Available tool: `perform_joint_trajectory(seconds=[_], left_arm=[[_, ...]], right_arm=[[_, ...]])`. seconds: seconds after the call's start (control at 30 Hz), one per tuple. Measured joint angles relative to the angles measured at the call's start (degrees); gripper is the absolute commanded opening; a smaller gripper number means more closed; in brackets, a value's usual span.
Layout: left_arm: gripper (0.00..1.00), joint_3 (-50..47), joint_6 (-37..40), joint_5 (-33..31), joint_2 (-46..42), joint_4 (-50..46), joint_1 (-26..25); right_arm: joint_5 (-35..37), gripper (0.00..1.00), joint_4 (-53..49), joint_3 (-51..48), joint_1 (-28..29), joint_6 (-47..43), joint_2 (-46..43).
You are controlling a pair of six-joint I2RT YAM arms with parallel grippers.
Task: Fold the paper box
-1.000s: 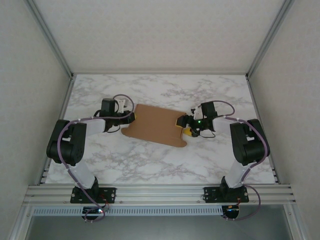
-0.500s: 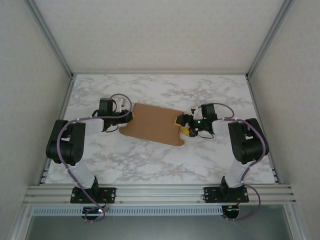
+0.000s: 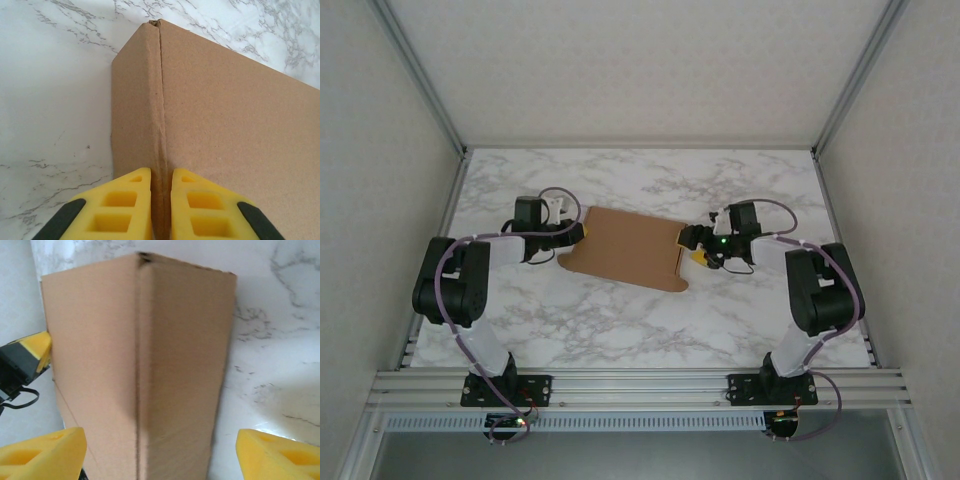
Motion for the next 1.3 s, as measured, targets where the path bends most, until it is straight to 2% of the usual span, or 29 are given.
perform_joint_trajectory(seconds=[0.27, 0.53, 0.7, 0.8, 0.9, 1.1, 1.3], left_arm=[[0.13, 0.37, -0.02, 1.84, 0.72, -0.02, 0.72], [0.13, 0.48, -0.02, 2.21, 0.83, -0.07, 0.96], [0.13, 0.48, -0.02, 2.16, 0.83, -0.02, 1.07], [0.15, 0.5, -0.04, 2.14, 0.83, 0.0, 1.31], [0.21, 0.5, -0.39, 1.99, 0.81, 0.04, 1.31], [0.45, 0.28, -2.03, -1.57, -0.66, -1.62, 0.96], [0.53, -2.14, -4.28, -6.64, -6.21, -6.78, 0.24]], right_arm=[[-0.59, 0.79, -0.24, 1.33, 0.83, -0.17, 2.86], [0.59, 0.79, 0.31, 4.7, 4.44, 0.74, 5.57], [0.35, 0.79, 4.15, 4.37, 5.9, 5.73, 5.88], [-0.2, 0.74, 8.5, 2.89, 5.95, 10.01, 5.88], [-0.83, 0.69, 11.78, 1.7, 5.99, 13.68, 5.57], [-0.61, 0.57, 12.22, 0.09, 5.99, 17.05, 0.0], [-0.61, 0.48, 10.43, -0.37, 5.42, 18.49, -5.18]])
